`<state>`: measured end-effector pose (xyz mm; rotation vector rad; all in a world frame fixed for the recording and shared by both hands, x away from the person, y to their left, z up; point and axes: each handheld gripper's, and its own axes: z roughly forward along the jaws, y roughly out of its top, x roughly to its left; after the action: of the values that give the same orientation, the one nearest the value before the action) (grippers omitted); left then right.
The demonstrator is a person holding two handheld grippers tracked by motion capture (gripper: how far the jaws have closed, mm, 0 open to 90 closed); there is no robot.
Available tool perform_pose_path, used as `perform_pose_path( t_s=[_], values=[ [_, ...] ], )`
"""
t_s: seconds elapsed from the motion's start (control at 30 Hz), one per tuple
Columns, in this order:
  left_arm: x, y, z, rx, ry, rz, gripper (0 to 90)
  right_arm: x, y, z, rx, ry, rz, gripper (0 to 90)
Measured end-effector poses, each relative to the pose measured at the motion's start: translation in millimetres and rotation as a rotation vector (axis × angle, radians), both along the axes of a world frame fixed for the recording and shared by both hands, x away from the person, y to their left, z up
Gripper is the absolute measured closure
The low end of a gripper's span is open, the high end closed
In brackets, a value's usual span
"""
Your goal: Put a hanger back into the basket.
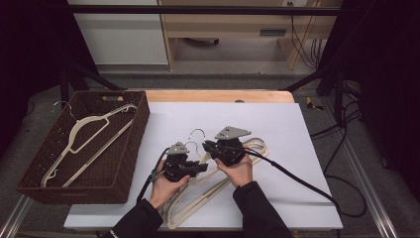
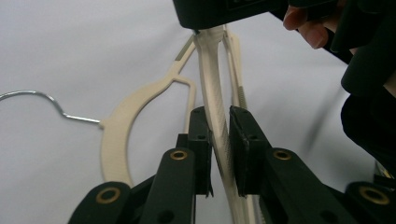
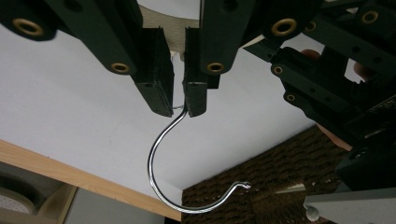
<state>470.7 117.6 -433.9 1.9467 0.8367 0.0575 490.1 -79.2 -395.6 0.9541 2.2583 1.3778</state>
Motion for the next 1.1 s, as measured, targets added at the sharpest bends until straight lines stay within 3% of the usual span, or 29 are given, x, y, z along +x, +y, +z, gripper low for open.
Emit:
perform_pose_path(
  t_s=[0.37, 0.57, 0.63, 0.83, 1.0, 1.1],
  values=[
    [-17.7, -9.3, 13.2, -0.015, -0.042, -0.047, 84.4, -33.1, -56.3, 8.7, 0.097, -0.046, 0.005, 61.2],
    [-26.8, -16.7, 18.9, 0.027, -0.086, -0.07, 85.0, -53.0, -100.3, 0.6, 0.128, -0.078, -0.067, 44.1],
    [-29.4, -17.8, 21.4, 0.04, -0.097, -0.078, 85.1, -54.2, -104.5, -0.8, 0.129, -0.08, -0.076, 42.8],
    [-36.9, -16.4, 33.2, 0.054, -0.139, -0.095, 85.7, -65.1, -136.1, -8.0, 0.152, -0.098, -0.153, 27.1],
    [-40.5, -9.6, 46.4, 0.047, -0.168, -0.092, 85.7, -71.2, -147.6, -7.5, 0.156, -0.112, -0.176, 19.4],
    [-41.9, -4.7, 55.2, 0.048, -0.185, -0.087, 85.7, -74.4, -153.3, -7.8, 0.134, -0.133, -0.184, 13.9]
  ],
)
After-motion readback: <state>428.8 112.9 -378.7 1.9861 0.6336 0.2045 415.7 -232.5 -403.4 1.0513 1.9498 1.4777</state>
